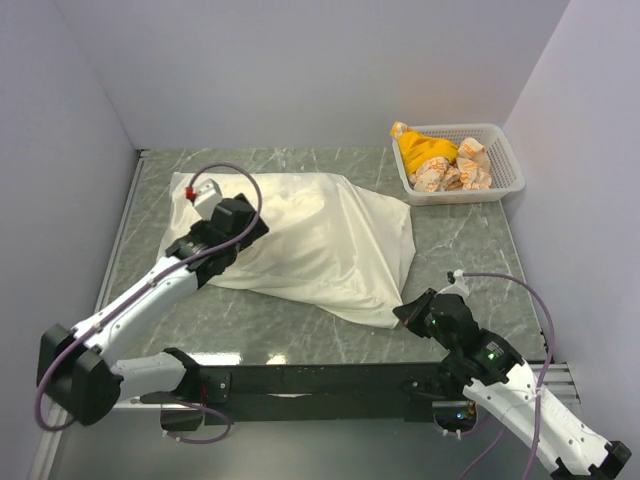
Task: Put the pillow into the pillowcase
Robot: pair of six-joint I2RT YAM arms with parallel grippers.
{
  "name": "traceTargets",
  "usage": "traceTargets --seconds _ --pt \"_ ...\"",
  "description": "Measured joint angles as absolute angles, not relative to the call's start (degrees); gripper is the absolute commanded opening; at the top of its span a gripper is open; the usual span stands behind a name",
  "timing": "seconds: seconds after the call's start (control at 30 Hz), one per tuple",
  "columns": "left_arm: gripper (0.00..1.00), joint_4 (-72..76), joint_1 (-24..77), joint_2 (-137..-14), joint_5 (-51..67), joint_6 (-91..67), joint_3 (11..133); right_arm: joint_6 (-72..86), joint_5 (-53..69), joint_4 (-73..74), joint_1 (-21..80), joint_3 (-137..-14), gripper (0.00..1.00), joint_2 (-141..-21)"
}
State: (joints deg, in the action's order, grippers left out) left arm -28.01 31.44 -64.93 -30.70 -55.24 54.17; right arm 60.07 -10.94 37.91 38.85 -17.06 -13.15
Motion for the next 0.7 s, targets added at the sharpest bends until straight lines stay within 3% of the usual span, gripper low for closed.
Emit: traceTargets --seconds 0.27,0.37,0.43,0.57,0.7 --pt "0.84 -23.6 34.2 -78.3 -26.7 -60.2 54.3 60.6 -10.4 35.6 38.9 -16.6 0.0 -20.2" --pt "0.74 -23.9 34.2 -81.2 -26.9 -62.5 55.5 60.5 -10.4 34.2 38.9 -16.6 0.0 -21.3" --pt "0.56 -24.4 34.2 -83.5 -27.6 -64.6 57.1 60.4 -10.4 33.4 38.9 -16.6 0.0 -22.5" --pt "0.01 -25.9 33.7 -85.6 -29.6 -67.8 58.8 60.0 -10.9 32.8 38.9 -16.8 0.0 -24.8" --pt "0.01 -27.7 30.1 -85.5 -30.3 -68.2 60.1 59.4 -11.4 32.8 38.9 -17.9 0.0 -25.6"
